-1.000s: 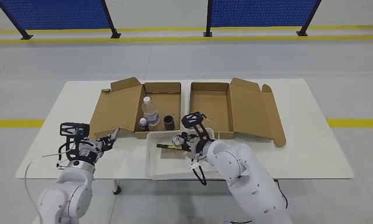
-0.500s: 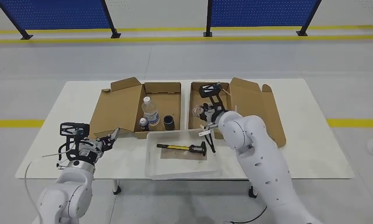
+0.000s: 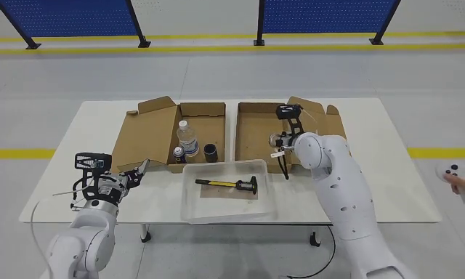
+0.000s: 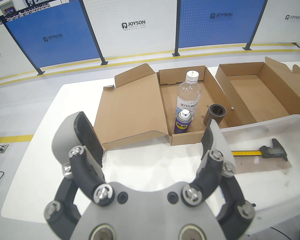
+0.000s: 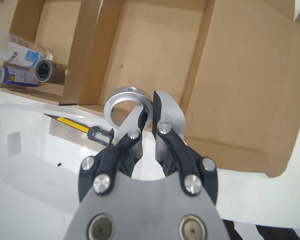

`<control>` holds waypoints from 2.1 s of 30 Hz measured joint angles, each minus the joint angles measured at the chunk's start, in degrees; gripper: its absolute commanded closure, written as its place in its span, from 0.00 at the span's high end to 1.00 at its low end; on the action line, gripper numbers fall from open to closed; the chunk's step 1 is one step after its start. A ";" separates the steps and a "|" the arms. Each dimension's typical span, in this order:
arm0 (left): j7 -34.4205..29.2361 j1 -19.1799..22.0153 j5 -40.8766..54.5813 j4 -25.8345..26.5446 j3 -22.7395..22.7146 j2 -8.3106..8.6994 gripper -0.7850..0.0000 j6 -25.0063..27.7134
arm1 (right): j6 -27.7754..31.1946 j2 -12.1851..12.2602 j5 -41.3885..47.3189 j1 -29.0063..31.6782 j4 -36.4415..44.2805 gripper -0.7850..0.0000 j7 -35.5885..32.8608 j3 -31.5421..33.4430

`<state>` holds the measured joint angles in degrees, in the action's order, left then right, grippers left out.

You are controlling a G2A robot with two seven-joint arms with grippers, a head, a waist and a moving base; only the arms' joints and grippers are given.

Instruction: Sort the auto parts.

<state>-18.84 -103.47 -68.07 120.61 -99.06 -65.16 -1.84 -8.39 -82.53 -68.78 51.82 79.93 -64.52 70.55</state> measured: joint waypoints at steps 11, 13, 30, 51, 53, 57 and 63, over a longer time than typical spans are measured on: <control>0.00 0.00 0.00 0.00 0.00 0.00 1.00 0.00 | 4.59 0.21 2.68 -0.70 -0.82 0.00 -0.38 0.37; 0.00 0.00 0.00 0.00 0.00 0.00 1.00 0.00 | 4.59 0.20 2.68 -0.70 -0.82 0.00 -0.38 0.37; 0.00 0.00 0.00 0.00 0.00 0.00 1.00 0.00 | 6.02 -0.75 1.89 -4.93 -7.41 0.00 2.37 -5.14; 0.00 0.00 0.00 0.00 0.00 0.00 1.00 0.00 | 3.51 -4.51 6.16 -19.67 -40.58 0.00 7.26 -11.35; 0.00 0.00 0.00 0.00 0.00 0.00 1.00 0.00 | 3.30 -5.03 6.87 -20.42 -42.85 0.00 7.71 -11.98; 0.00 0.00 0.00 0.00 0.00 0.00 1.00 0.00 | 3.71 -5.82 7.69 -21.20 -45.92 0.11 8.76 -13.03; 0.00 0.00 0.00 0.00 0.00 0.00 1.00 0.00 | 3.64 -6.65 8.31 -22.57 -49.28 0.31 9.81 -13.91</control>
<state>-18.84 -103.47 -68.07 120.61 -99.06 -65.16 -1.84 -4.75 -89.17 -60.47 29.25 30.66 -54.70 56.65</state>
